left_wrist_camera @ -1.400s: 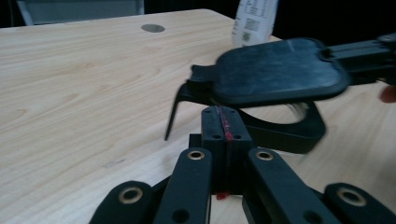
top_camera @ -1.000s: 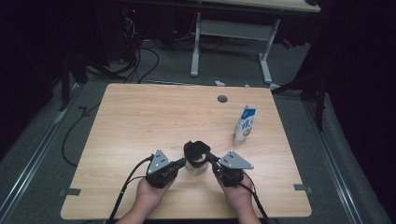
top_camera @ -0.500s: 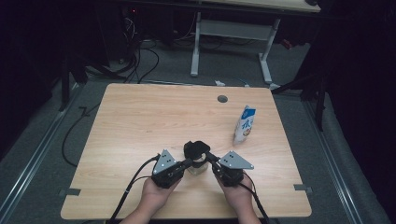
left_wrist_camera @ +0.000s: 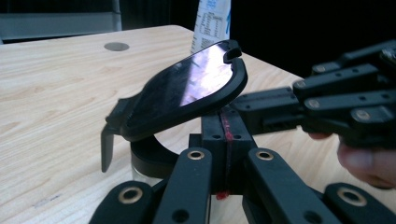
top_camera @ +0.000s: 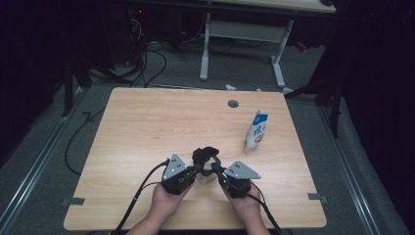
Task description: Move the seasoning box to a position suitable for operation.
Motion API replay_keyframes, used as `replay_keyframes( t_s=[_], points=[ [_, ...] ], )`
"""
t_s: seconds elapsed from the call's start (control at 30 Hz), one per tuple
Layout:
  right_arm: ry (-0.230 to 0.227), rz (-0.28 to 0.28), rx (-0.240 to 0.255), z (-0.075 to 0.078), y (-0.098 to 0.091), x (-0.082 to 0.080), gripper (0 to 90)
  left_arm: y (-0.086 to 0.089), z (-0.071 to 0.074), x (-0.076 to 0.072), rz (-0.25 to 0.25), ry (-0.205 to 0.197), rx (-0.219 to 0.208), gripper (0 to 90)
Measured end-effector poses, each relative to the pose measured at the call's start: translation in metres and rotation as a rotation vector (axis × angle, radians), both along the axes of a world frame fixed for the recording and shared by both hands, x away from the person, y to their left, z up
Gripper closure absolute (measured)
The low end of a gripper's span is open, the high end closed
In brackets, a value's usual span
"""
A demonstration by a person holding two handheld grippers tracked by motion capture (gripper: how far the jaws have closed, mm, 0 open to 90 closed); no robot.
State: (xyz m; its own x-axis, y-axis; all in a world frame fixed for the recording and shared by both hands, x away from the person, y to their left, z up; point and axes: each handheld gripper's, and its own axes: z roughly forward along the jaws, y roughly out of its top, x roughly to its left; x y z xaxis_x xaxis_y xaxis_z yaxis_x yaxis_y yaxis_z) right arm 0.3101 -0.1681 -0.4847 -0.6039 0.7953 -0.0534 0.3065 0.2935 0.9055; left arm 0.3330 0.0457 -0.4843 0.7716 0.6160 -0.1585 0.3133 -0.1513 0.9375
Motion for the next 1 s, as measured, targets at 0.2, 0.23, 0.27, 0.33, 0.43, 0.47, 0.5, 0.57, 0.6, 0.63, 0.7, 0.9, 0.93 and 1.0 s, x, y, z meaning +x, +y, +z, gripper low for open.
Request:
replay_keyframes(
  t_s=[0.2,0.23,0.27,0.33,0.43,0.47,0.5,0.57,0.6,0.63,0.7,0.9,0.93,1.0],
  points=[
    [-0.005,0.004,0.003,-0.001,0.0,-0.001,89.4,0.001,-0.001,0.007,0.026,0.005,-0.007,89.5],
    [-0.007,0.003,0.004,-0.001,0.0,-0.001,89.5,0.001,-0.002,0.008,0.03,0.005,-0.008,89.5],
    [-0.009,0.003,0.006,-0.002,0.0,-0.001,89.5,0.001,-0.002,0.009,0.033,0.005,-0.011,89.5],
    [-0.012,0.002,0.006,-0.002,0.0,-0.001,89.6,0.001,-0.002,0.011,0.041,0.004,-0.014,89.5],
    [-0.013,0.003,0.003,-0.002,0.0,-0.001,89.6,0.001,-0.001,0.014,0.052,0.0,-0.02,89.6],
    [-0.014,0.003,0.003,-0.002,0.0,-0.001,89.6,0.002,0.0,0.015,0.055,-0.002,-0.021,89.6],
    [-0.013,0.002,0.005,-0.002,0.0,-0.001,89.6,0.002,0.0,0.016,0.06,-0.004,-0.02,89.6],
    [-0.014,0.0,0.006,-0.002,0.0,-0.001,89.6,0.003,0.002,0.019,0.069,-0.006,-0.021,89.6],
    [-0.016,0.001,0.006,-0.002,0.0,-0.001,89.6,0.003,0.002,0.02,0.074,-0.004,-0.025,89.6],
    [-0.016,0.001,0.007,-0.003,0.0,-0.001,89.6,0.003,0.003,0.021,0.075,-0.006,-0.021,89.6],
    [-0.019,0.006,0.006,-0.003,0.0,-0.001,89.6,0.004,0.004,0.023,0.084,-0.006,-0.023,89.6],
    [-0.022,0.009,0.011,-0.003,-0.001,-0.001,89.6,0.005,0.004,0.027,0.107,-0.011,-0.014,89.6],
    [-0.021,0.01,0.012,-0.003,-0.001,-0.001,89.6,0.006,0.004,0.027,0.11,-0.012,-0.012,89.6],
    [-0.022,0.01,0.012,-0.004,-0.001,-0.001,89.7,0.006,0.004,0.028,0.112,-0.007,-0.016,89.6]
  ],
)
